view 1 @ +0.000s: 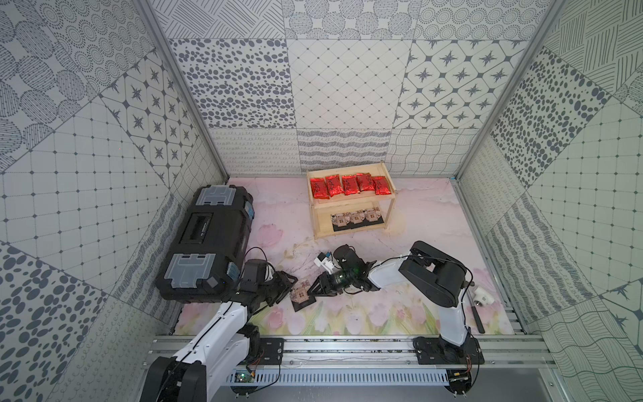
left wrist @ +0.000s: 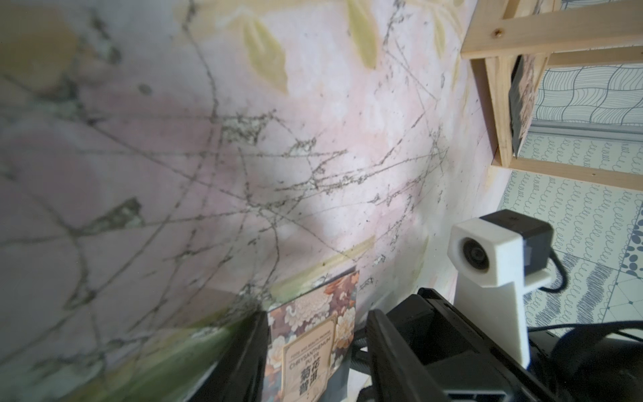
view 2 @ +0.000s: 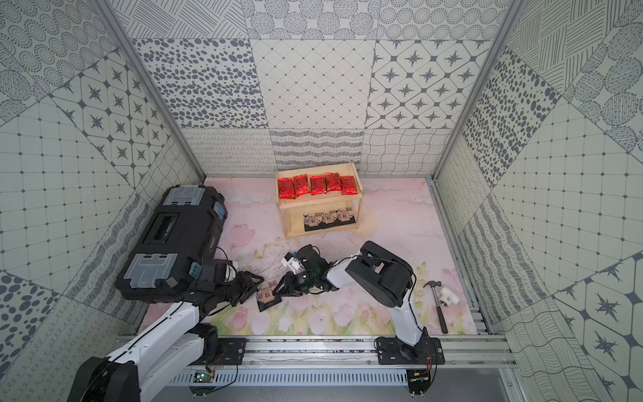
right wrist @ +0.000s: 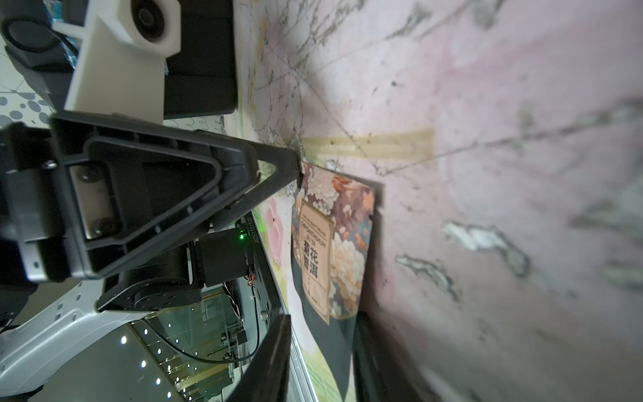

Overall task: Place the tea bags on the shelf by color
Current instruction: Pick up the tea bag from the center of the board.

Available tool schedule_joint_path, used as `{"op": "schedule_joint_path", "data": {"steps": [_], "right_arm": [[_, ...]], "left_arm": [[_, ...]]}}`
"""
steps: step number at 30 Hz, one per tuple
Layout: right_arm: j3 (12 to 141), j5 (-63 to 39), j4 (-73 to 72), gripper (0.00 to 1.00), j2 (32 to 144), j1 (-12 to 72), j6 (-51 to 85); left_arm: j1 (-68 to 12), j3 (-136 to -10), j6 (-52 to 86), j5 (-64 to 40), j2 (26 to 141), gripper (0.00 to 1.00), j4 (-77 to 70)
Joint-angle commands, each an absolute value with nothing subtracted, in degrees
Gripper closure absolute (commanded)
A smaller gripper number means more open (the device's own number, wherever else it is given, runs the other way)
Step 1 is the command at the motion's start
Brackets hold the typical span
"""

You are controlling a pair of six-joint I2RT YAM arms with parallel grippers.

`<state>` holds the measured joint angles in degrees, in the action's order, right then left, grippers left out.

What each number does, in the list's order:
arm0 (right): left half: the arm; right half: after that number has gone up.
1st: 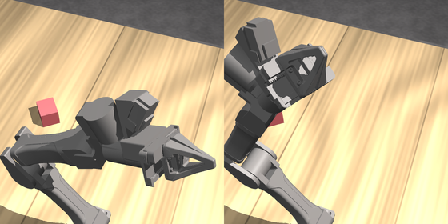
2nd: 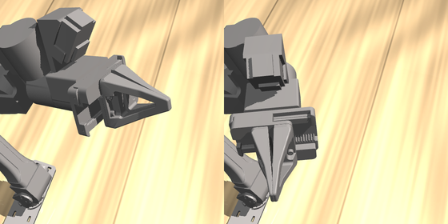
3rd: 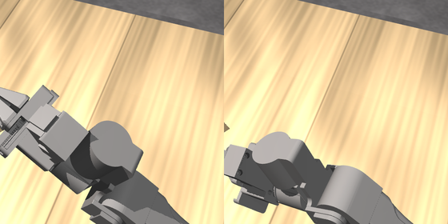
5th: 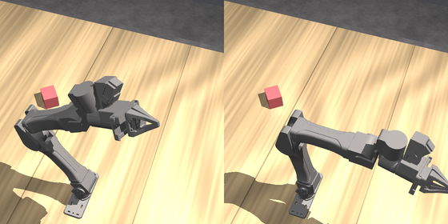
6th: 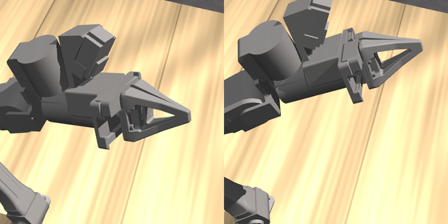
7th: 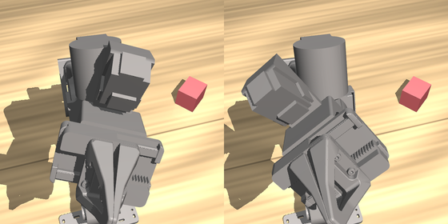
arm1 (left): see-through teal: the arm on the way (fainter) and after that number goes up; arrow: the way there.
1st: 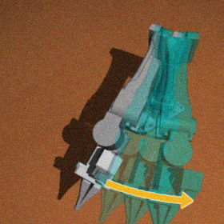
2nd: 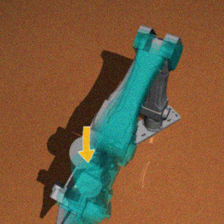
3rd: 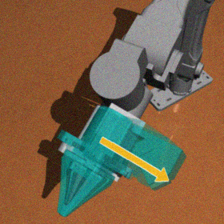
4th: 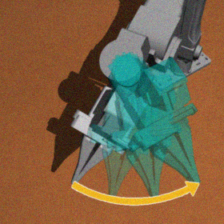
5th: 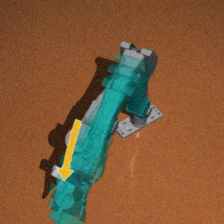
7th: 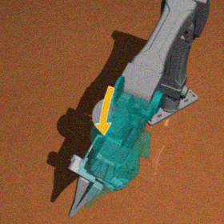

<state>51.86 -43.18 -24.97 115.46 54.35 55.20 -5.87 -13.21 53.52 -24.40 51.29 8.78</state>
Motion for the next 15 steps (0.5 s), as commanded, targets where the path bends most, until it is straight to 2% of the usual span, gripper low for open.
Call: {"op": "schedule_joint_path", "data": {"steps": [1,5,10,13,15], "right_arm": [[53.7,-43.9,-23.8,0.71,116.9,54.9,55.0],[54.4,-43.7,-24.0,0.8,117.2,54.9,55.2],[54.6,-42.8,-23.2,0.98,116.2,54.6,54.8],[53.2,-41.7,-23.8,1.0,114.0,53.5,54.5],[49.9,-40.9,-27.7,1.0,111.3,52.0,54.8]], "left_arm": [[-5.9,-12.4,53.4,-22.4,51.5,0.49,11.6],[-5.9,-12.1,53.4,-22.8,51.7,0.49,11.2],[-5.9,-13.2,53.6,-23.3,50.6,0.49,11.6],[-5.9,-15.6,54.0,-24.1,50.0,0.48,12.4],[-5.9,-17.6,54.9,-26.1,49.9,0.43,11.8]]}}
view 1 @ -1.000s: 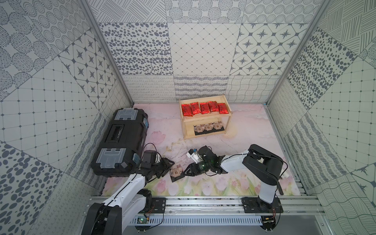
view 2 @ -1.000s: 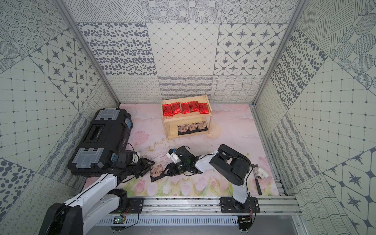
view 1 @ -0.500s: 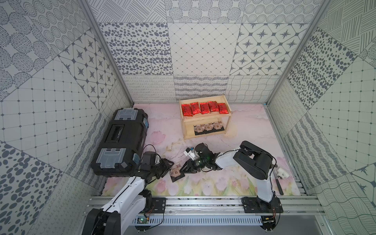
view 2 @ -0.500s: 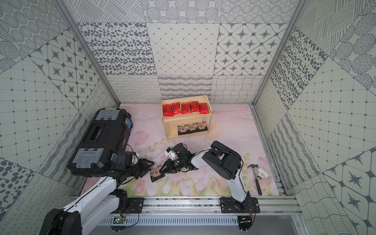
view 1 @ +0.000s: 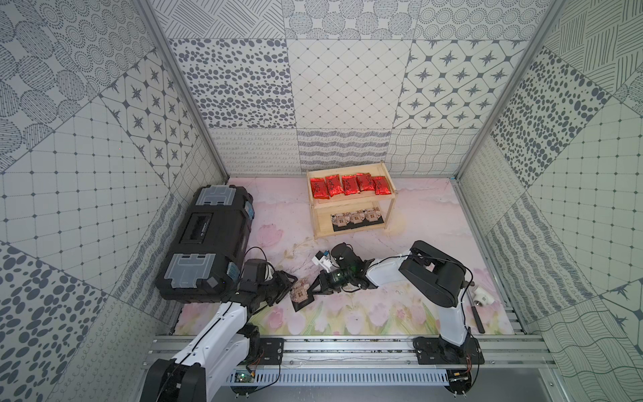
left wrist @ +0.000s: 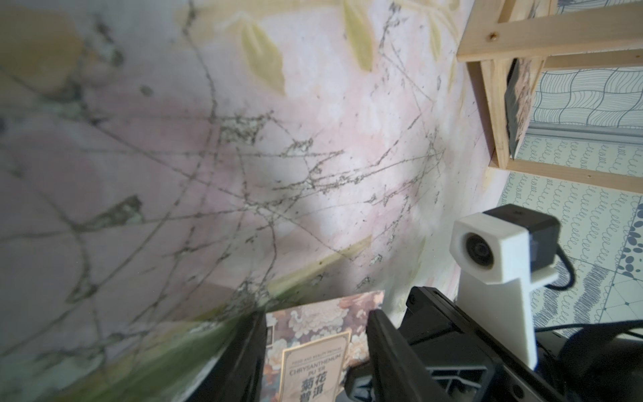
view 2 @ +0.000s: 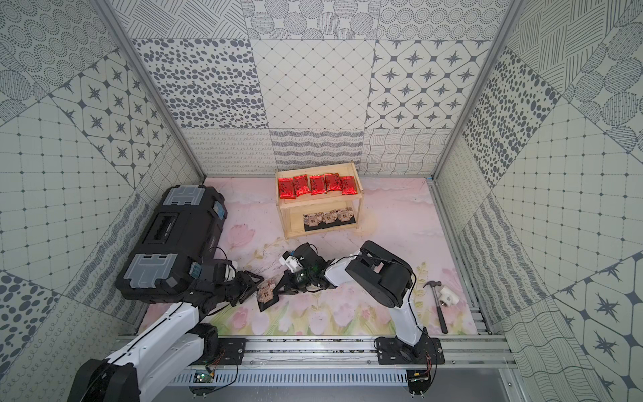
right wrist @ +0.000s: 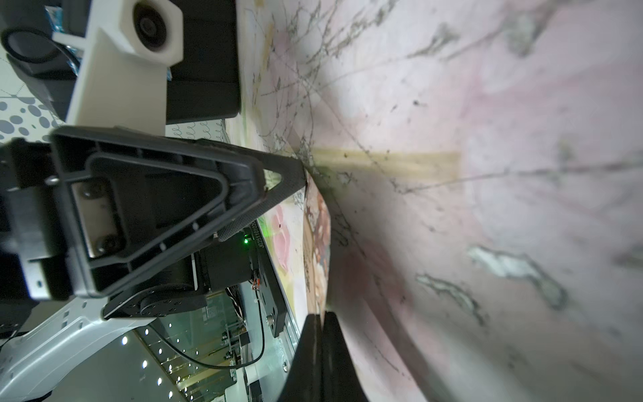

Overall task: Place the tea bags on the shelf by color
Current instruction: Pick up the tea bag from the center of the board.

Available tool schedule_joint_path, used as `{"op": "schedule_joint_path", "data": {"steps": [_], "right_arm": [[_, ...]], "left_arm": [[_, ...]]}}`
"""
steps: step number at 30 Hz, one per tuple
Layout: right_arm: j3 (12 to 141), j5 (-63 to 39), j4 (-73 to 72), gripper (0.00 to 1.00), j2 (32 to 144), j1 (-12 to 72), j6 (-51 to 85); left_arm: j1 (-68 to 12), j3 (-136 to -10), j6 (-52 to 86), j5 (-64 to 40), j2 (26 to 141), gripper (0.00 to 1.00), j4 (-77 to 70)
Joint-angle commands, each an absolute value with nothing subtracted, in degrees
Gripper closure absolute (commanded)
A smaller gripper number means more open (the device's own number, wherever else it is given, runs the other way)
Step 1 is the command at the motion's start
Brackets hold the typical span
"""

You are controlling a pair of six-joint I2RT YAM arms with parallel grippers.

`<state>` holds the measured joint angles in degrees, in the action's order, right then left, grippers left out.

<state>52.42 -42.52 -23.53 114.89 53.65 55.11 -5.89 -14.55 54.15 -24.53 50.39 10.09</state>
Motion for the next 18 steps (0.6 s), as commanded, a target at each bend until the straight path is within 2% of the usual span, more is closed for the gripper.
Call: {"op": "schedule_joint_path", "data": {"steps": [1,4,8,18], "right_arm": [[48.0,-40.9,-30.6,1.0,109.8,51.3,55.1],[40.9,-41.4,-41.1,1.0,105.6,48.5,56.3],[37.3,-45.0,-47.2,1.0,103.2,46.2,56.3],[39.0,-50.2,-48.1,1.0,98.1,44.5,54.7]], "left_arm": [[-5.9,-17.9,55.6,-27.8,49.9,0.4,10.8],[-5.8,-18.0,58.1,-32.3,49.6,0.34,6.6],[-5.9,-18.9,60.6,-37.6,51.1,0.29,0.1],[-5.9,-21.7,62.4,-45.7,55.8,0.26,-9.0]]}}
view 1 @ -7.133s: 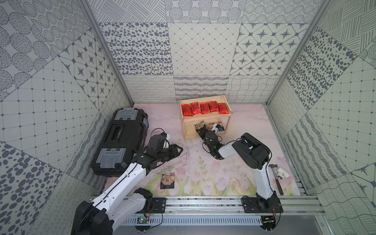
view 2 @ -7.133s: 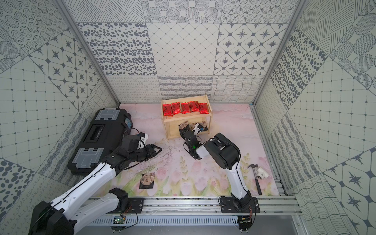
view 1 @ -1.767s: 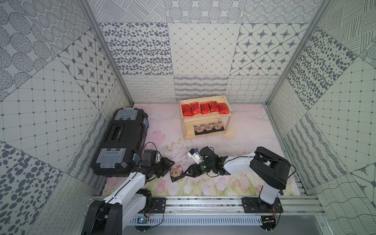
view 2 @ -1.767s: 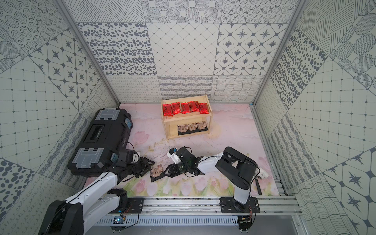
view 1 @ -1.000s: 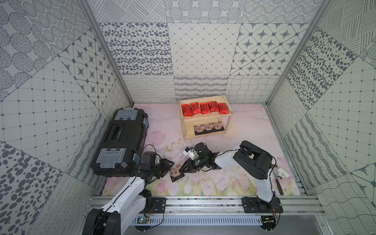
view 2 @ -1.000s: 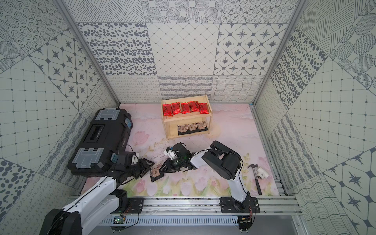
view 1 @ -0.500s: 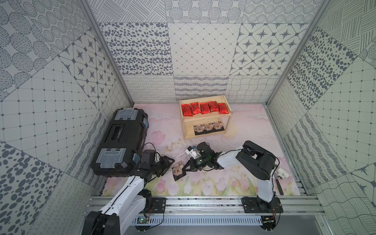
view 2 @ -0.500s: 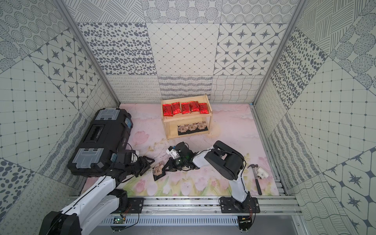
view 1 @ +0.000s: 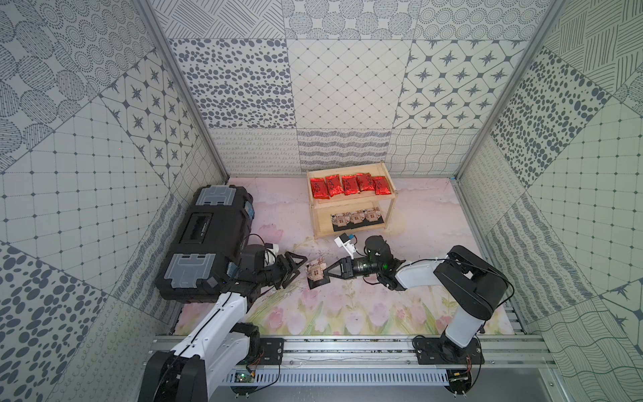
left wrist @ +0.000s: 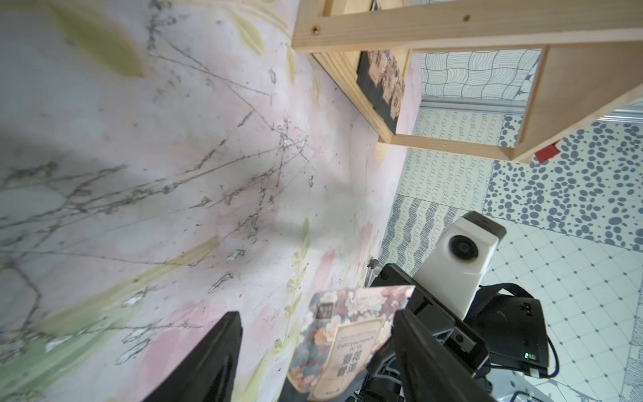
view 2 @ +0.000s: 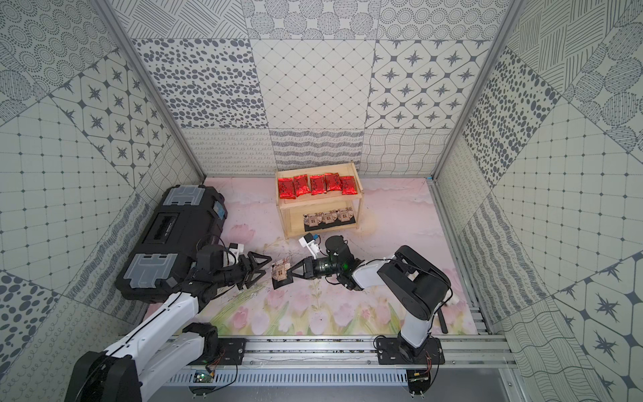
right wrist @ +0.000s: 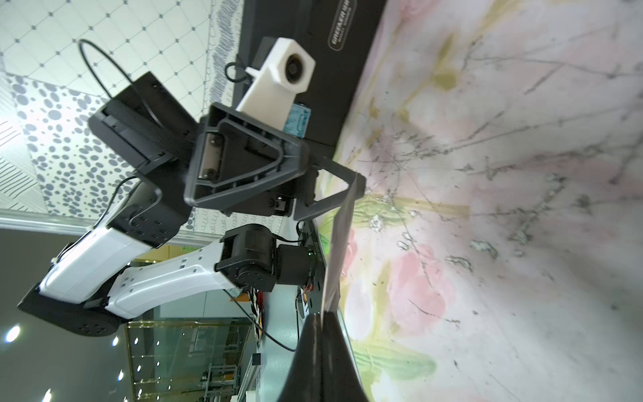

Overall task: Place the tea bags on the shelf by color
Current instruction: Pick up the tea bag from the center of the board.

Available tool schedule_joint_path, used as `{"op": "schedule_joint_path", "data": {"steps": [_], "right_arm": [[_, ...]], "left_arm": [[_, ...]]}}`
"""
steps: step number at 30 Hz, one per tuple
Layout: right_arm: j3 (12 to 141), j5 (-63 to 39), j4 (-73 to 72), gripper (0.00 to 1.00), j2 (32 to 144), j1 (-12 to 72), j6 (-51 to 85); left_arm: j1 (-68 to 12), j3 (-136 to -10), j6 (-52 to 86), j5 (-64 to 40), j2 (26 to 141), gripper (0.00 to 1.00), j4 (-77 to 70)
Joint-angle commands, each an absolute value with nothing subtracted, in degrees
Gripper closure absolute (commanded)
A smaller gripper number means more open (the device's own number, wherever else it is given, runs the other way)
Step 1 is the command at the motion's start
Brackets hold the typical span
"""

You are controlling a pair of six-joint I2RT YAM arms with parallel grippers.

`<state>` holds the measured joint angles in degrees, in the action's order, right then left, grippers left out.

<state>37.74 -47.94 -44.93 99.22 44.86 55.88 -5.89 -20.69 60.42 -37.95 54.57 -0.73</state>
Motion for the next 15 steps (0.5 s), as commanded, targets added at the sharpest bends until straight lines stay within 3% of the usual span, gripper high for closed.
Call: {"op": "schedule_joint_path", "data": {"steps": [1,8,15], "right_arm": [[39.5,-50.7,-48.1,1.0,98.3,44.5,54.9],[42.8,-52.0,-45.6,1.0,101.6,44.6,55.8],[43.8,-51.9,-41.7,1.0,102.2,44.5,54.4]], "left_arm": [[-5.9,-21.7,62.4,-46.0,55.9,0.26,-9.2],[-5.9,-21.4,62.7,-46.1,53.3,0.3,-10.3],[-5.8,-22.6,60.9,-44.5,50.0,0.49,-5.1]]}}
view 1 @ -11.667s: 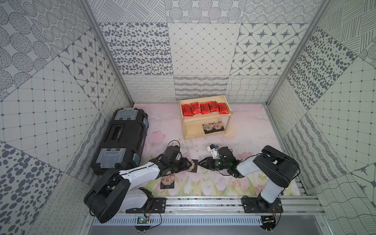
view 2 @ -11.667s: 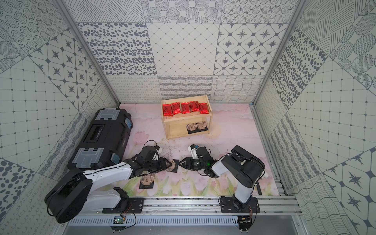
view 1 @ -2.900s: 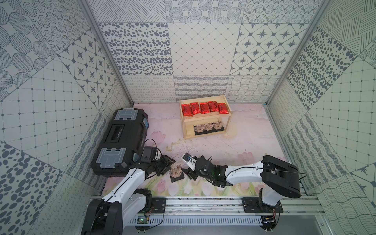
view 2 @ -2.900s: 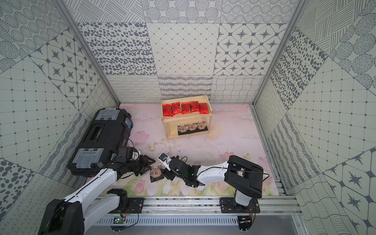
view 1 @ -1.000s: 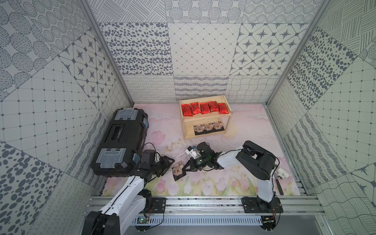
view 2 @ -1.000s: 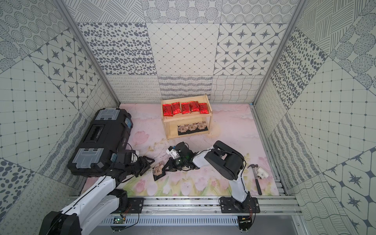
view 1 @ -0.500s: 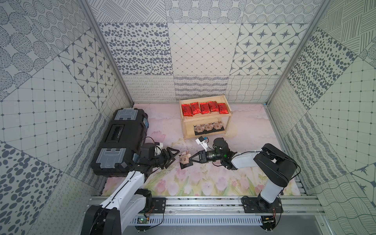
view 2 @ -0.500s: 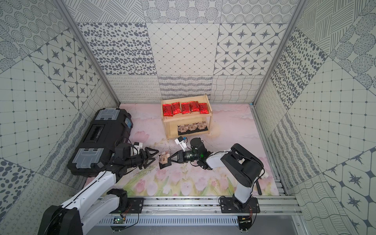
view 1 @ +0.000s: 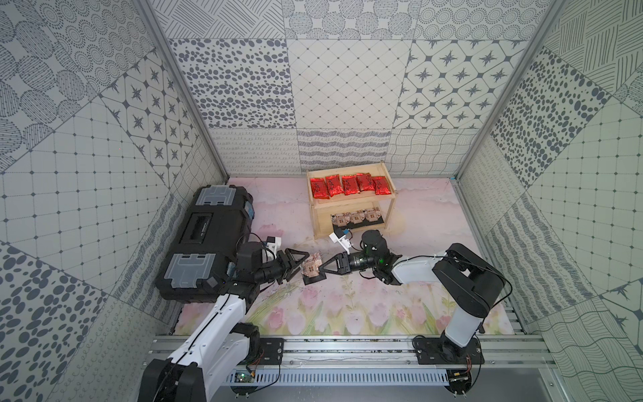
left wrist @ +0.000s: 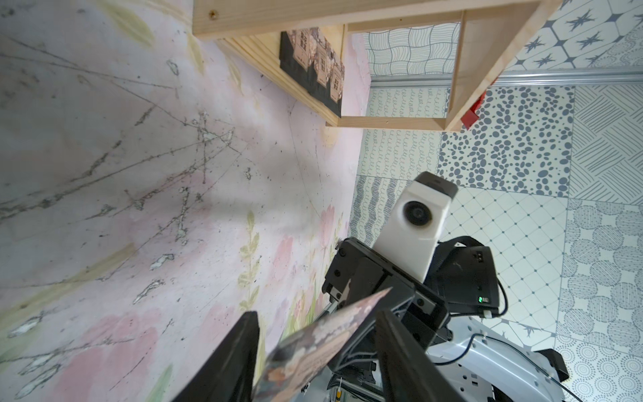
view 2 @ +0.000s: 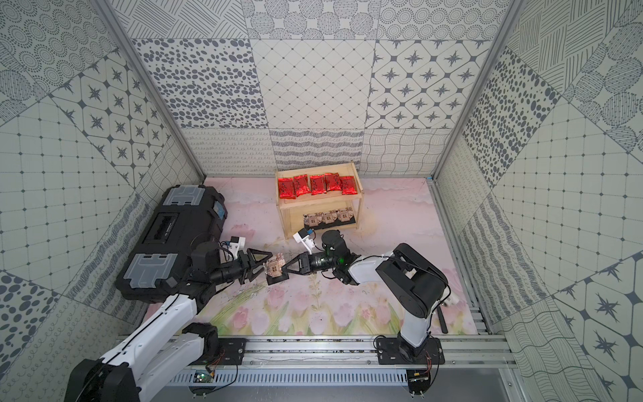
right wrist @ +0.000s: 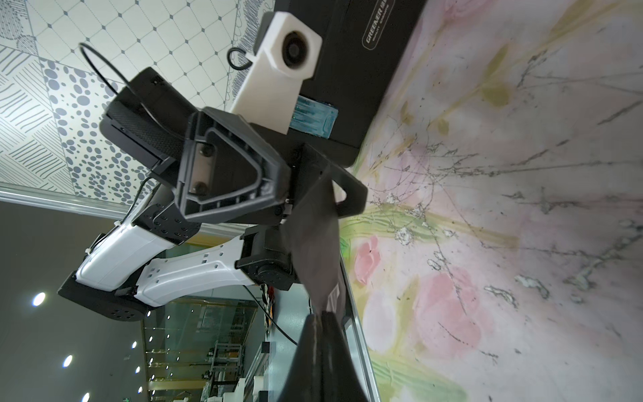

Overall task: Place the tea bags on the shelf by color
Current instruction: Pick up the tea bag from the center of the board.

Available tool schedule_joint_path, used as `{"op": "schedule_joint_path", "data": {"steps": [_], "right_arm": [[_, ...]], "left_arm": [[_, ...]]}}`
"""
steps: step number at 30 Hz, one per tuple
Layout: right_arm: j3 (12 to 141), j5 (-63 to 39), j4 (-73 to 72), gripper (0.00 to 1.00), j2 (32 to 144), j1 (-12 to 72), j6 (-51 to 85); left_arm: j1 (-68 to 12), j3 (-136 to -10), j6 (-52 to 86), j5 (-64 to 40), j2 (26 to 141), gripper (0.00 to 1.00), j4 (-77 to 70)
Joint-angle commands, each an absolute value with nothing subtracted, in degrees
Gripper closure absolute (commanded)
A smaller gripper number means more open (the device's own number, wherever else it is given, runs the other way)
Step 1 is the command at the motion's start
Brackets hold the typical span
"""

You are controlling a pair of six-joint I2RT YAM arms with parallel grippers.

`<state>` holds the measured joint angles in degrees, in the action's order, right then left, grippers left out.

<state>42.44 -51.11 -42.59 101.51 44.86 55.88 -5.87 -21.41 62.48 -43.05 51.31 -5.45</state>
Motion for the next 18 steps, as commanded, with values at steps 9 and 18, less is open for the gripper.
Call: {"op": "schedule_joint_path", "data": {"steps": [9,18], "right_arm": [[45.0,-52.0,-37.4,1.0,101.8,44.4,52.3],[44.9,-52.3,-36.1,1.0,100.7,43.5,51.6]], "left_arm": [[-5.8,-23.0,59.2,-43.6,49.3,0.81,-1.5],[-5.8,-23.6,57.2,-42.0,48.6,1.0,1.6]]}}
